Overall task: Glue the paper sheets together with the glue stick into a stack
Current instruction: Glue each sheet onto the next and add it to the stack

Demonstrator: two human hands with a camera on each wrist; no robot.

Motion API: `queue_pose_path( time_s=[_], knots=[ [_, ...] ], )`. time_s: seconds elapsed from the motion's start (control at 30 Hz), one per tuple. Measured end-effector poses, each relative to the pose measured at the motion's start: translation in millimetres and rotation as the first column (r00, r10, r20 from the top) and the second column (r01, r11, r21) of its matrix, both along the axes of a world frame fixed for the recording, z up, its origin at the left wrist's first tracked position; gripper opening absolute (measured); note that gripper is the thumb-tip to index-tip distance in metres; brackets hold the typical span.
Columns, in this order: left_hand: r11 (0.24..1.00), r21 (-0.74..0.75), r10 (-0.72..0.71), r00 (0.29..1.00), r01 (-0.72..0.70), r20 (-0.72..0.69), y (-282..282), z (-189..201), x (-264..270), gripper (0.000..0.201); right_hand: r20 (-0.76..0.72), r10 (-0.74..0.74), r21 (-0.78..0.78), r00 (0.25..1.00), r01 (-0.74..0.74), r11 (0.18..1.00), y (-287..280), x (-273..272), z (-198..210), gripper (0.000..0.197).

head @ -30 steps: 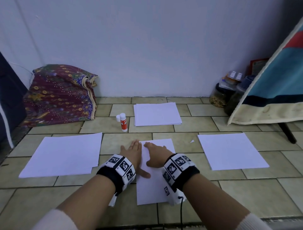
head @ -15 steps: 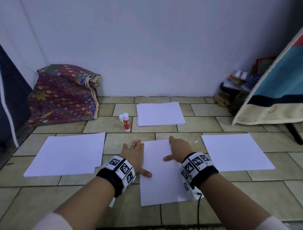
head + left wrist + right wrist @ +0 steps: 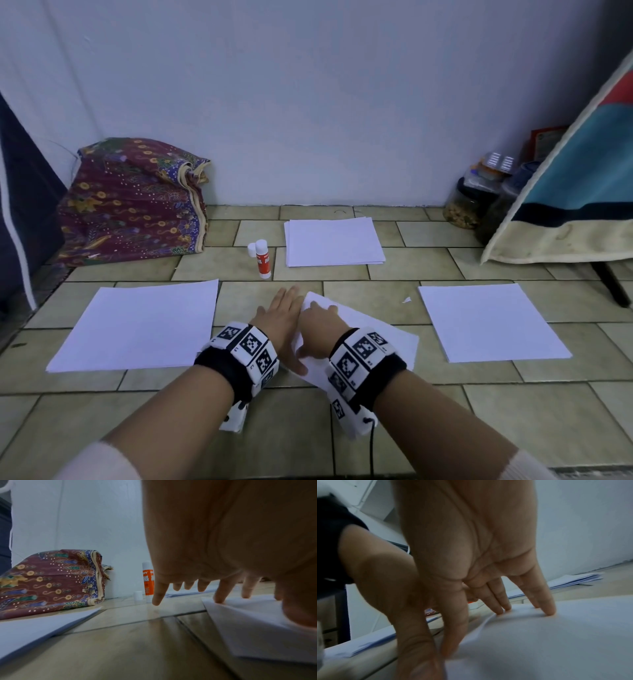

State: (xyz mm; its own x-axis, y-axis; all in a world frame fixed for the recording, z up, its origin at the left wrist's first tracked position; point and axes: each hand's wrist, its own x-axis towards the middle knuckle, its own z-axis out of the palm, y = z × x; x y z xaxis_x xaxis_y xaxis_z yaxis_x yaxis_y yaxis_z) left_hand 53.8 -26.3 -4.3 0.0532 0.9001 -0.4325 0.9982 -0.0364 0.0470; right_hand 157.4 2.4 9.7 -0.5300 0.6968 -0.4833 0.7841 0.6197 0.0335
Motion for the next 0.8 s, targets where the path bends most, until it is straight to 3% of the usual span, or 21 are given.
queue_pose_path(
  time_s=[0.1,0.23,0.4,0.6,0.7,0.8],
  knots=[
    [0.998,-0.061,0.005,1.0,-0.005,0.001,3,-10,-4,0.141,-0.005,0.06,0.002,0.998,-0.06,0.998,-3,-6,9,0.078],
    [0.997,-0.058,0.061,0.998,-0.06,0.027,2,-17,-2,0.141,-0.116,0.125,0.025,0.985,-0.123,0.992,4,-1,18,0.076],
    [0.992,0.094,0.094,0.993,-0.088,-0.065,7,-6,8,0.119,-0.275,0.009,-0.097,0.961,-0.037,0.995,13,11,10,0.079],
    [0.992,0.088,0.103,0.991,-0.095,-0.083,11,-8,10,0.122,-0.285,-0.015,-0.08,0.959,-0.008,0.997,20,18,-1,0.088],
    [0.995,0.048,0.092,0.99,-0.088,-0.102,11,-3,9,0.126,-0.319,-0.114,-0.132,0.941,0.075,0.988,24,30,0,0.081],
    [0.995,0.045,0.092,0.987,-0.087,-0.129,11,-4,9,0.126,-0.34,-0.225,-0.166,0.913,0.177,0.97,31,54,-1,0.054]
  ],
)
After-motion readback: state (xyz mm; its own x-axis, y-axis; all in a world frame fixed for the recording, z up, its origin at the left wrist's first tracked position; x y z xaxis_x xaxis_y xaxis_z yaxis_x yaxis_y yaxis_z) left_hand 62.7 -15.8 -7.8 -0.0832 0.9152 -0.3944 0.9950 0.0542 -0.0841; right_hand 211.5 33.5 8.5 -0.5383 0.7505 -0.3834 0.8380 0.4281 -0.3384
